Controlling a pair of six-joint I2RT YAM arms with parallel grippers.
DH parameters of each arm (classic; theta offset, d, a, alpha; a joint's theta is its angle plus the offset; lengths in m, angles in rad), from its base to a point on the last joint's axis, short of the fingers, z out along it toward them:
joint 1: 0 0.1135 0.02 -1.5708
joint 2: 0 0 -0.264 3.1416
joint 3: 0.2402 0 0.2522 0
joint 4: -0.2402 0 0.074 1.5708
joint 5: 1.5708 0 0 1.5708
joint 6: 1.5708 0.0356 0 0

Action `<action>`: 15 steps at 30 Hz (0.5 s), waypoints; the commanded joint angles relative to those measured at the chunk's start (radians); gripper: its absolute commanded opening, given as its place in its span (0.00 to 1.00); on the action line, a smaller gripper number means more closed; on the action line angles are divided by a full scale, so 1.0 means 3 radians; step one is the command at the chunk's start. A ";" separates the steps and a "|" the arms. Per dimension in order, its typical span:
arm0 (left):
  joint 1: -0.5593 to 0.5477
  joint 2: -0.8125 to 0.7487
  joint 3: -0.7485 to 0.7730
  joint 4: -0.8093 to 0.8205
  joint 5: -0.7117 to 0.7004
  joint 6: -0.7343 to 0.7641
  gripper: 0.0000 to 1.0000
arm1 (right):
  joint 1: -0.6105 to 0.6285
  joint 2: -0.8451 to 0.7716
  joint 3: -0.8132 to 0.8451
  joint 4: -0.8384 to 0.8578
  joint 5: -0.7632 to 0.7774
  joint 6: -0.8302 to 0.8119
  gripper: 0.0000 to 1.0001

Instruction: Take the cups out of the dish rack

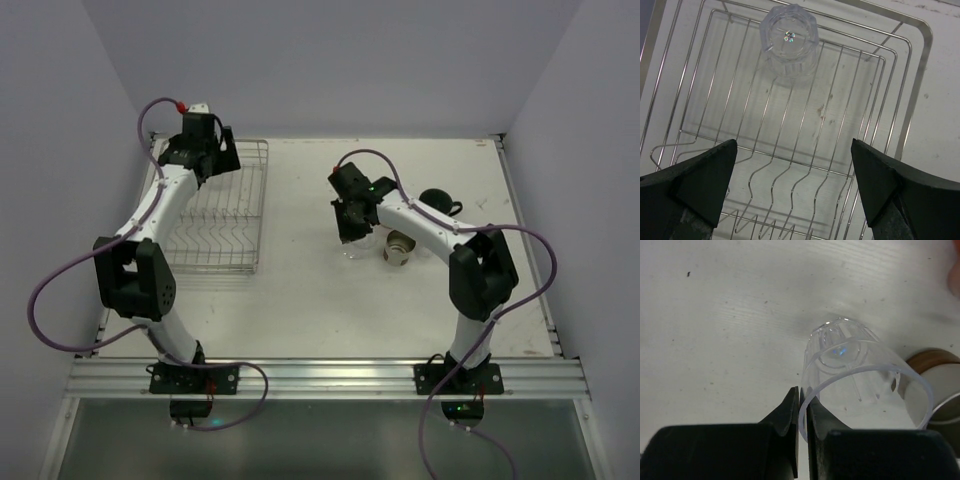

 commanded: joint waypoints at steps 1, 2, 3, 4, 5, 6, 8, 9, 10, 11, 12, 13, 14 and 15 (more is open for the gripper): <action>0.0117 0.0029 0.0212 -0.0024 0.0020 0.0088 1.00 | 0.0006 -0.0031 0.0247 -0.0231 0.0583 -0.0090 0.00; 0.0133 0.0065 0.0268 -0.0029 0.0116 0.0088 1.00 | 0.0006 0.0005 0.0262 -0.0277 0.0614 -0.0105 0.00; 0.0163 0.0167 0.0314 -0.0065 0.0153 0.0088 1.00 | 0.0006 0.0015 0.0273 -0.0288 0.0650 -0.0115 0.00; 0.0174 0.0223 0.0375 -0.0105 0.0184 0.0088 1.00 | 0.0006 0.0025 0.0278 -0.0288 0.0655 -0.0126 0.00; 0.0194 0.0280 0.0497 -0.0187 0.0209 0.0088 1.00 | 0.0006 0.0061 0.0293 -0.0313 0.0660 -0.0136 0.00; 0.0199 0.0371 0.0544 -0.0208 0.0204 0.0088 1.00 | 0.0006 0.0071 0.0293 -0.0319 0.0655 -0.0136 0.00; 0.0225 0.0449 0.0626 -0.0259 0.0209 0.0088 1.00 | 0.0006 0.0102 0.0298 -0.0308 0.0655 -0.0156 0.00; 0.0250 0.0510 0.0682 -0.0259 0.0199 0.0083 1.00 | 0.0011 0.0128 0.0303 -0.0303 0.0645 -0.0156 0.00; 0.0266 0.0536 0.0708 -0.0259 0.0209 0.0083 1.00 | 0.0006 0.0148 0.0303 -0.0298 0.0619 -0.0177 0.00; 0.0281 0.0576 0.0738 -0.0290 0.0245 0.0088 1.00 | 0.0006 0.0163 0.0319 -0.0298 0.0609 -0.0177 0.00; 0.0311 0.0658 0.0820 -0.0310 0.0260 0.0088 1.00 | 0.0006 0.0194 0.0329 -0.0293 0.0594 -0.0177 0.01; 0.0332 0.0694 0.0856 -0.0336 0.0291 0.0073 1.00 | 0.0006 0.0209 0.0329 -0.0273 0.0553 -0.0182 0.01; 0.0342 0.0730 0.0887 -0.0361 0.0317 0.0063 1.00 | 0.0006 0.0220 0.0334 -0.0262 0.0548 -0.0182 0.01; 0.0363 0.0781 0.0907 -0.0367 0.0342 0.0068 1.00 | 0.0006 0.0230 0.0349 -0.0257 0.0548 -0.0182 0.02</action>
